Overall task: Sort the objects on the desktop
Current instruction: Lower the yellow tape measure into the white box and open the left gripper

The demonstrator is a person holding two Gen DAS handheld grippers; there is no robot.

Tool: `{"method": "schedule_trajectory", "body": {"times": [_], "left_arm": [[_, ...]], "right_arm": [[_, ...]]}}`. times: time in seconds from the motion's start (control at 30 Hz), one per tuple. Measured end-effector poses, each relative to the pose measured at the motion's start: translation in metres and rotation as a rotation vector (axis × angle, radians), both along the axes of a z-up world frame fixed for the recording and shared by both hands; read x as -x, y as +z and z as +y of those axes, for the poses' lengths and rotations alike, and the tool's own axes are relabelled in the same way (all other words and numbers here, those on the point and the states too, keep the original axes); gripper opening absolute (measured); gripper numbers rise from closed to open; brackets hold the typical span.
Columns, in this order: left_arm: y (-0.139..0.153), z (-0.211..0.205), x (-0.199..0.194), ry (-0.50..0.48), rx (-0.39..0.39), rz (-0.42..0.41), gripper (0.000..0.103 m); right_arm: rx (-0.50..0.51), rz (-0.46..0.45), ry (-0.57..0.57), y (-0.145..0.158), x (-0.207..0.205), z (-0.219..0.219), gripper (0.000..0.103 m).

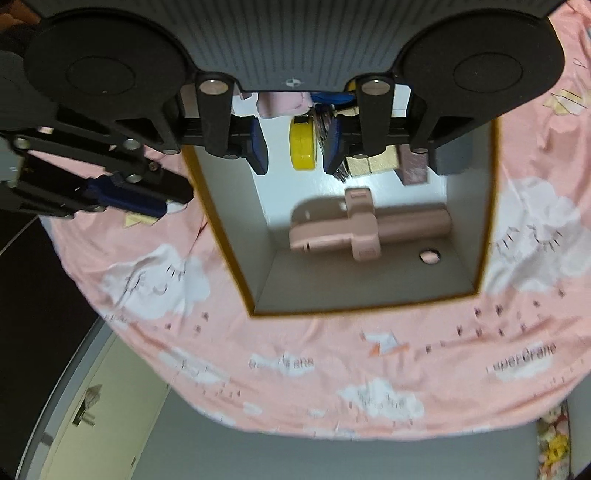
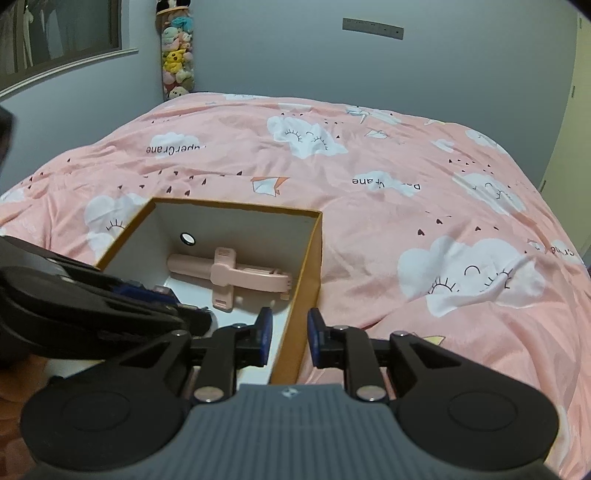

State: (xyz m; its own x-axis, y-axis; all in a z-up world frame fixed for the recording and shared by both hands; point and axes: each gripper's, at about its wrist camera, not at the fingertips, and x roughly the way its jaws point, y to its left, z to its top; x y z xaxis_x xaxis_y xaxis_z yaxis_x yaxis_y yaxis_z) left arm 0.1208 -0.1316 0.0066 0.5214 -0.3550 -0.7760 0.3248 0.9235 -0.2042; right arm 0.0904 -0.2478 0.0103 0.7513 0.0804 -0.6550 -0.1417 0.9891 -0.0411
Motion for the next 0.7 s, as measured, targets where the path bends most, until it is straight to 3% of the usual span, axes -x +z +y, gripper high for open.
{"method": "schedule_trajectory", "body": {"times": [0.07, 0.33, 0.5, 0.7], "left_arm": [[0.014, 0.007, 0.012, -0.007, 0.017, -0.052, 0.049], [0.042, 0.036, 0.057, -0.044, 0.025, -0.195, 0.056], [0.042, 0.053, 0.08, -0.11, 0.015, -0.23, 0.057], [0.028, 0.071, 0.101, -0.104, 0.023, -0.264, 0.058]], "right_arm": [[-0.007, 0.005, -0.021, 0.003, 0.004, 0.004, 0.026], [-0.059, -0.015, -0.09, 0.011, 0.03, 0.022, 0.036], [-0.077, -0.021, -0.104, 0.006, 0.049, 0.032, 0.041], [-0.115, 0.03, -0.124, -0.01, 0.068, 0.038, 0.043]]}}
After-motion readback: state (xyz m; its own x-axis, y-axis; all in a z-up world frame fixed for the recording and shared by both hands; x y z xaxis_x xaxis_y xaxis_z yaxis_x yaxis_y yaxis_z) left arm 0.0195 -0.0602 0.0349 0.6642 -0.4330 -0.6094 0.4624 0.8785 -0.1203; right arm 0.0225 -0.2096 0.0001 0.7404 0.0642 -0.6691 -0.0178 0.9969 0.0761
